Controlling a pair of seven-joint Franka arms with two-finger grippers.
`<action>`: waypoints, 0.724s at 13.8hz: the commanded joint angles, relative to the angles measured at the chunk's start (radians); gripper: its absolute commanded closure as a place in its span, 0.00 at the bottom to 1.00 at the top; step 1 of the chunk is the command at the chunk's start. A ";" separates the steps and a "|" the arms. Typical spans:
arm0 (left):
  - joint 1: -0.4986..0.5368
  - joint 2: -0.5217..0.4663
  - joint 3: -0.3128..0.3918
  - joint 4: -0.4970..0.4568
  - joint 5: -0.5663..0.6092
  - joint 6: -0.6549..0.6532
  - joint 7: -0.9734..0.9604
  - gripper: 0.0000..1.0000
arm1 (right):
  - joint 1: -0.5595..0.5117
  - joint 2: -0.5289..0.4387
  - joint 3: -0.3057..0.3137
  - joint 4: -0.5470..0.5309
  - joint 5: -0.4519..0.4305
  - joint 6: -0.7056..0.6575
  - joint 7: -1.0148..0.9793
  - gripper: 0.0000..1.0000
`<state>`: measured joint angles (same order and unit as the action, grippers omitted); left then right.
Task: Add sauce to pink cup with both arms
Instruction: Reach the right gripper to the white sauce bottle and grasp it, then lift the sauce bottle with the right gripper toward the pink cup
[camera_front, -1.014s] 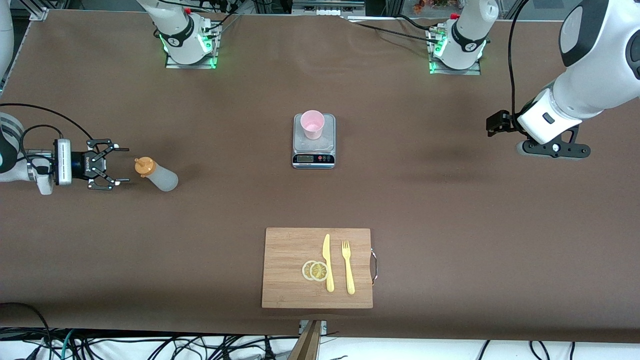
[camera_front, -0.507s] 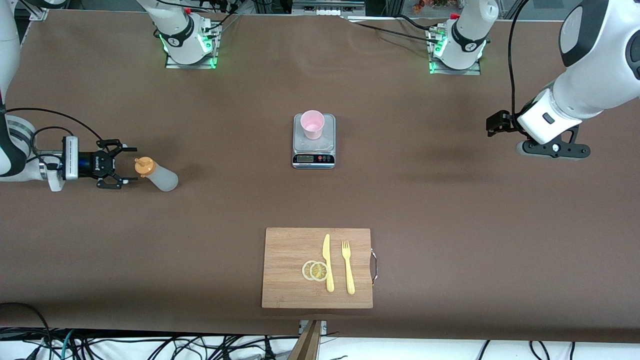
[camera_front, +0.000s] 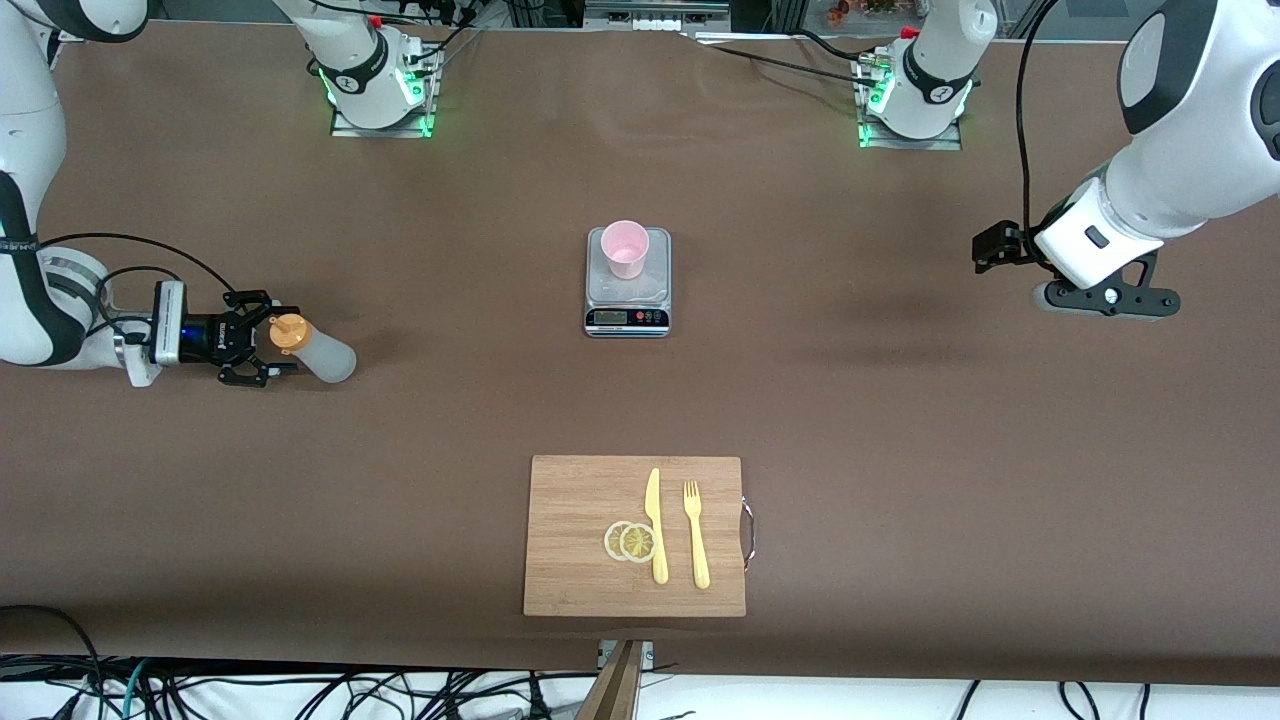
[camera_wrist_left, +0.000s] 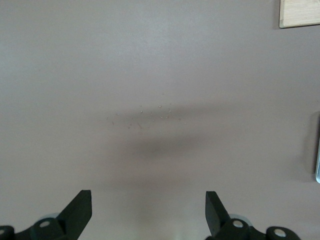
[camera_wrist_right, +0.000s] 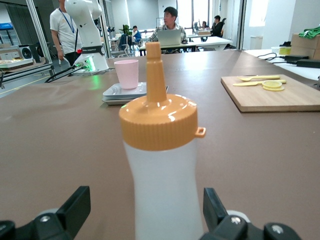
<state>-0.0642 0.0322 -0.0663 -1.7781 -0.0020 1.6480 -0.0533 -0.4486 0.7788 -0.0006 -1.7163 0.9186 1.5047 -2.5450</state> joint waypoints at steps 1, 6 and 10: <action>0.004 0.006 0.000 0.016 -0.016 -0.013 0.001 0.00 | -0.002 0.022 0.031 0.001 0.045 -0.009 -0.038 0.00; 0.004 0.005 0.000 0.016 -0.016 -0.013 0.001 0.00 | 0.024 0.042 0.047 0.000 0.071 -0.006 -0.043 0.00; 0.004 0.005 0.000 0.016 -0.016 -0.013 0.003 0.00 | 0.059 0.043 0.048 0.015 0.082 -0.009 -0.041 0.33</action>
<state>-0.0642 0.0335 -0.0663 -1.7781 -0.0020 1.6480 -0.0533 -0.4015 0.8193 0.0437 -1.7138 0.9813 1.5047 -2.5733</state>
